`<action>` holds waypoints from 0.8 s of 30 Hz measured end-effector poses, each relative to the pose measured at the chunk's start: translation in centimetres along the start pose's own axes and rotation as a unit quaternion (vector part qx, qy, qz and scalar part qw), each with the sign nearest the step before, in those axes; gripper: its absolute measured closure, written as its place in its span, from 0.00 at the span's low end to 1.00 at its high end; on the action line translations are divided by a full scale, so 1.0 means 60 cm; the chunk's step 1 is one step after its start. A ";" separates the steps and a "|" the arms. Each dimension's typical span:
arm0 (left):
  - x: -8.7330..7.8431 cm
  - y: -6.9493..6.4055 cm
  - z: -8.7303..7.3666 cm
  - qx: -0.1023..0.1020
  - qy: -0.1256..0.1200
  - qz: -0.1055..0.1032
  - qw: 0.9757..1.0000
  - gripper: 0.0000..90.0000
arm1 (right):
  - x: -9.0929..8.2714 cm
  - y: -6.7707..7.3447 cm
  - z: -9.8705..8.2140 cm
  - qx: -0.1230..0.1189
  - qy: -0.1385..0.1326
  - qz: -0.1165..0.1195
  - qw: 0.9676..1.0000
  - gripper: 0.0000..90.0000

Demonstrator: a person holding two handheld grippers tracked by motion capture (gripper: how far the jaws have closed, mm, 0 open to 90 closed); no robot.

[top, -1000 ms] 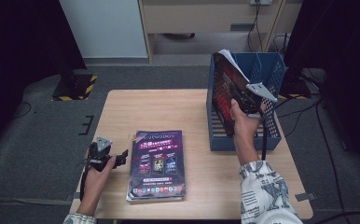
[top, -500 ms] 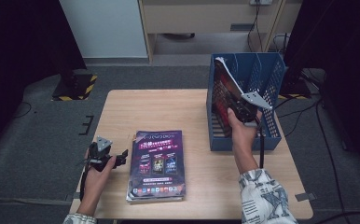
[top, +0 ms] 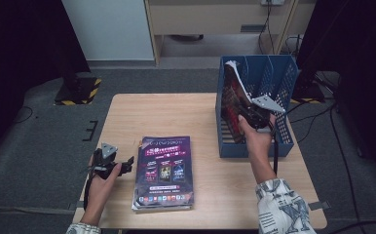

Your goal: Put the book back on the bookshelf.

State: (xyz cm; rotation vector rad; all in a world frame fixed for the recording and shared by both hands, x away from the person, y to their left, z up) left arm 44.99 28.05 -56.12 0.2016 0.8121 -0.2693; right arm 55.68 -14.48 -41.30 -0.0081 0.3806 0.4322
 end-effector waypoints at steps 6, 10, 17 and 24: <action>-0.001 -0.001 0.000 0.001 0.000 0.000 1.000 0.07 | 0.002 0.002 0.005 -0.007 0.020 0.014 1.000 0.81; 0.000 -0.002 0.000 0.002 0.000 -0.001 1.000 0.07 | 0.003 0.002 0.005 -0.006 0.032 0.019 0.999 0.91; 0.000 -0.003 0.001 0.004 0.000 -0.002 1.000 0.07 | 0.003 0.003 0.009 -0.012 0.029 0.005 0.999 0.96; 0.001 -0.004 0.001 0.005 0.001 -0.004 1.000 0.07 | 0.005 -0.003 0.014 0.002 0.014 0.000 1.000 0.97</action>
Point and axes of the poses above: each handheld gripper's, and its own axes: x roughly forward along the jaws, z roughly out of its top, y roughly to its left, the point moved 9 cm from there along x, roughly forward along the jaws, and after that the axes turned 10 degrees about y, right-handed, at the moved point
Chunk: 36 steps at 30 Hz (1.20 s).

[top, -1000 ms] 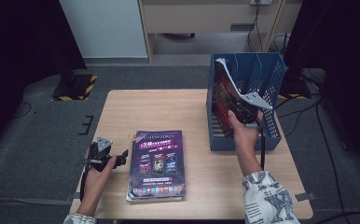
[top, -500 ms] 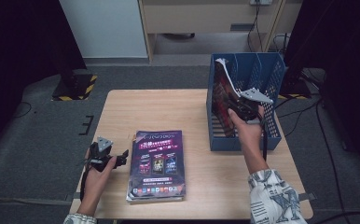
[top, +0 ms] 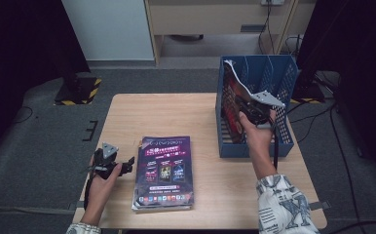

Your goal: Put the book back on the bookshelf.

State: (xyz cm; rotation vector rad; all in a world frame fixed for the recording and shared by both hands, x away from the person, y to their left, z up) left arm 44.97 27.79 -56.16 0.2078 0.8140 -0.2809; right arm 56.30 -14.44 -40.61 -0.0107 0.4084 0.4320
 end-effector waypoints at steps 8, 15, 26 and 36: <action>0.000 -0.002 0.000 0.002 0.000 -0.002 1.000 0.07 | -0.001 -0.016 0.015 0.026 -0.019 -0.024 0.999 0.97; 0.001 -0.003 0.001 0.001 -0.001 -0.004 1.000 0.07 | -0.001 -0.026 0.034 0.036 -0.046 -0.048 0.997 0.97; 0.001 -0.003 0.001 0.003 -0.001 -0.006 1.000 0.07 | 0.029 -0.005 0.008 0.018 -0.043 -0.065 0.997 0.96; 0.000 -0.003 0.002 0.004 -0.002 -0.005 1.000 0.07 | 0.034 0.032 0.003 0.001 -0.028 -0.060 0.998 0.96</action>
Point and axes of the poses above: each handheld gripper's, and its own axes: x roughly forward along the jaws, z roughly out of its top, y roughly to its left, the point moved 9 cm from there along x, roughly forward along the jaws, and after that the axes turned 10 degrees about y, right-handed, at the moved point
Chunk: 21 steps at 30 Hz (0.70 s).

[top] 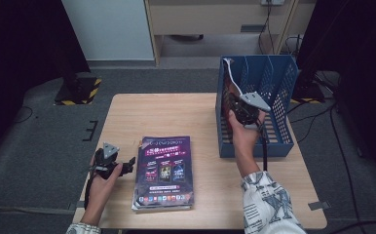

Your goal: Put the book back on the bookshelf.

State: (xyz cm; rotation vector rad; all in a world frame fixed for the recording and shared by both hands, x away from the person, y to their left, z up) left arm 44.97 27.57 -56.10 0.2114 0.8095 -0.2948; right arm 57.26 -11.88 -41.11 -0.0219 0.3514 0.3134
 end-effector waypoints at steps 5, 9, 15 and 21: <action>0.001 -0.001 0.000 0.002 0.001 0.000 1.000 0.07 | 0.001 0.018 -0.001 -0.007 0.008 0.002 1.000 0.93; 0.001 -0.002 0.000 0.003 0.001 0.000 1.000 0.07 | 0.002 0.027 -0.002 -0.012 0.009 0.006 1.000 0.90; 0.001 -0.002 0.000 0.004 0.002 0.000 1.000 0.07 | -0.003 0.033 -0.002 -0.011 0.010 0.022 1.000 0.75; 0.001 -0.002 0.000 0.005 0.002 0.001 1.000 0.07 | -0.007 0.043 -0.008 -0.020 0.018 0.037 0.999 0.53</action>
Point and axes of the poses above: each handheld gripper's, and its own axes: x roughly forward along the jaws, z roughly out of its top, y roughly to its left, the point moved 9 cm from there along x, roughly forward along the jaws, and after that the axes turned 10 degrees about y, right-handed, at the moved point
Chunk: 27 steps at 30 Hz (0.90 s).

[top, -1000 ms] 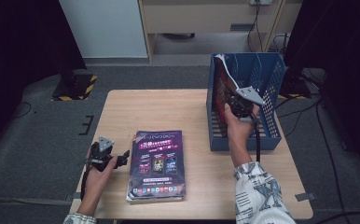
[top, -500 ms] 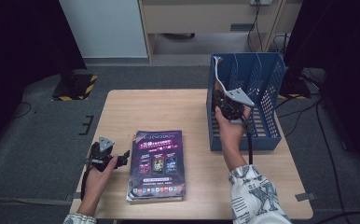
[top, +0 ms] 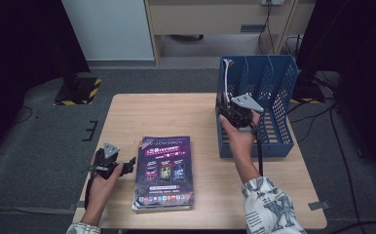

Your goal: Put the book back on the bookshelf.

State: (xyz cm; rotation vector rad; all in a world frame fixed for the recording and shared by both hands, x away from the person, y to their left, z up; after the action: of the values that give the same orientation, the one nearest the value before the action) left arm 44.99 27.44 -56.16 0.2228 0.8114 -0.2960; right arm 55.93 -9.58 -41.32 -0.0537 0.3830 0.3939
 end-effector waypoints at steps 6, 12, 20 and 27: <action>0.001 -0.001 0.000 0.001 0.001 0.001 1.000 0.07 | -0.004 -0.001 -0.013 -0.004 0.016 0.015 1.000 0.40; 0.001 0.000 -0.001 0.001 0.002 0.001 1.000 0.07 | -0.009 0.001 -0.019 -0.003 0.018 0.030 0.999 0.35; 0.002 -0.001 -0.001 0.002 0.003 0.000 1.000 0.07 | -0.001 -0.008 -0.019 0.009 0.021 0.031 0.999 0.34; 0.001 0.000 -0.001 0.000 0.002 0.001 1.000 0.07 | -0.001 -0.003 -0.023 0.008 0.027 0.043 0.999 0.30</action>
State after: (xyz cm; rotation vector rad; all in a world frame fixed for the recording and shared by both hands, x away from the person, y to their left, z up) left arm 44.98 27.46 -56.25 0.2240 0.8149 -0.2946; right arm 55.46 -9.93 -42.61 -0.0316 0.4426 0.4750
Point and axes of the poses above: each handheld gripper's, and its own axes: x roughly forward along the jaws, z roughly out of its top, y roughly to its left, the point moved 9 cm from there along x, roughly forward along the jaws, and after that the axes turned 10 degrees about y, right-handed, at the moved point
